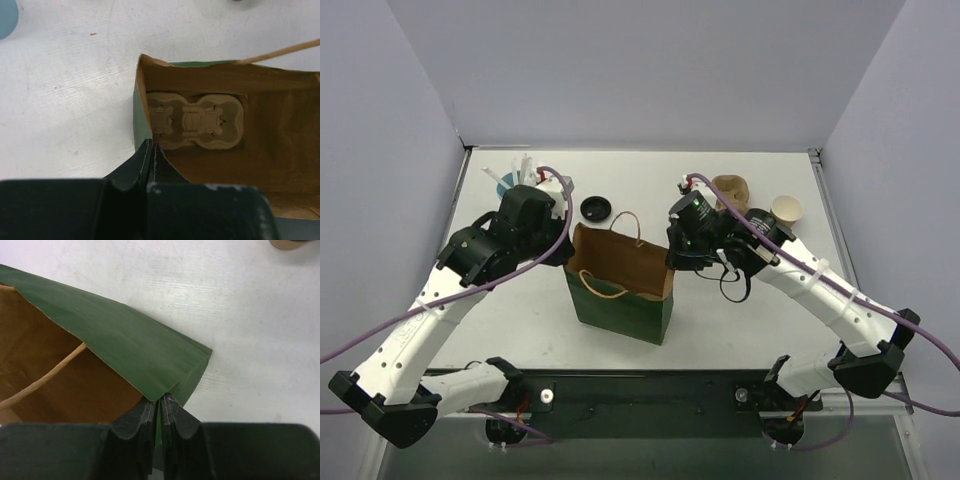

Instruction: Pack the takeout coffee

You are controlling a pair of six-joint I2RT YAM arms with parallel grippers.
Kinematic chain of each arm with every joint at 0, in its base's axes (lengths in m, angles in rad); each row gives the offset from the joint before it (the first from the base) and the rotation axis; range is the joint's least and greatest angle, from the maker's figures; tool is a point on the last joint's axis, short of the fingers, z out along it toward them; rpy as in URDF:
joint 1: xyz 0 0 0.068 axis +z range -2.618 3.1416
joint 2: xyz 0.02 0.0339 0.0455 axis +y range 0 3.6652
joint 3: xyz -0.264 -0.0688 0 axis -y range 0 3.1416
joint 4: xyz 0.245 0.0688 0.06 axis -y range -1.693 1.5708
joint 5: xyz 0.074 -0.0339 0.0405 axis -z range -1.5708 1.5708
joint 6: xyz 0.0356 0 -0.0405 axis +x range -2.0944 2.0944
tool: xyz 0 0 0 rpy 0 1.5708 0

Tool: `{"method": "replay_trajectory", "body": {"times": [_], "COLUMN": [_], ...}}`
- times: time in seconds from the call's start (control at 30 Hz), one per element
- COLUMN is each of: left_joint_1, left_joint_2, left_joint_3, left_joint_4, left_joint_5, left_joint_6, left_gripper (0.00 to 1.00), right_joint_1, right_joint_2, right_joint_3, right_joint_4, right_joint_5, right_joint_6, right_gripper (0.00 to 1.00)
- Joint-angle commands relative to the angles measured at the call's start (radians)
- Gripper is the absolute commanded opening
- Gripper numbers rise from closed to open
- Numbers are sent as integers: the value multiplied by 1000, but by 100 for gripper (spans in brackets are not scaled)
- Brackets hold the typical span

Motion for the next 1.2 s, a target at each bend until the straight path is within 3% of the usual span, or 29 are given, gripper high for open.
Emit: {"method": "replay_trajectory", "body": {"times": [0.0,0.23,0.4,0.43,0.5,0.57,0.6,0.87,1.17], "left_joint_1": [5,18,58,65,70,71,71,71,102], "left_joint_2": [18,-58,-5,4,15,15,14,27,61], "left_joint_3": [111,-5,41,54,90,117,120,84,76], "left_joint_4": [-56,36,-3,-14,-42,-60,-60,-40,-37], "left_joint_5": [-31,-92,-129,-135,-157,-166,-160,-114,-114], "left_joint_6": [-54,-57,-43,-36,-32,-32,-32,-48,-54], "left_gripper": [0,0,2,19,41,53,55,55,45], "right_joint_1": [-13,-36,-59,-66,-82,-82,-83,-86,-86], "right_joint_2": [62,143,193,197,209,208,206,185,154], "right_joint_3": [143,157,241,254,260,252,248,206,151], "right_joint_4": [-9,12,25,26,29,31,38,77,98], "right_joint_5": [-6,40,57,43,19,13,13,-9,-24], "right_joint_6": [-32,-131,-191,-202,-205,-214,-216,-219,-216], "right_gripper": [9,10,8,8,8,8,8,8,8]}}
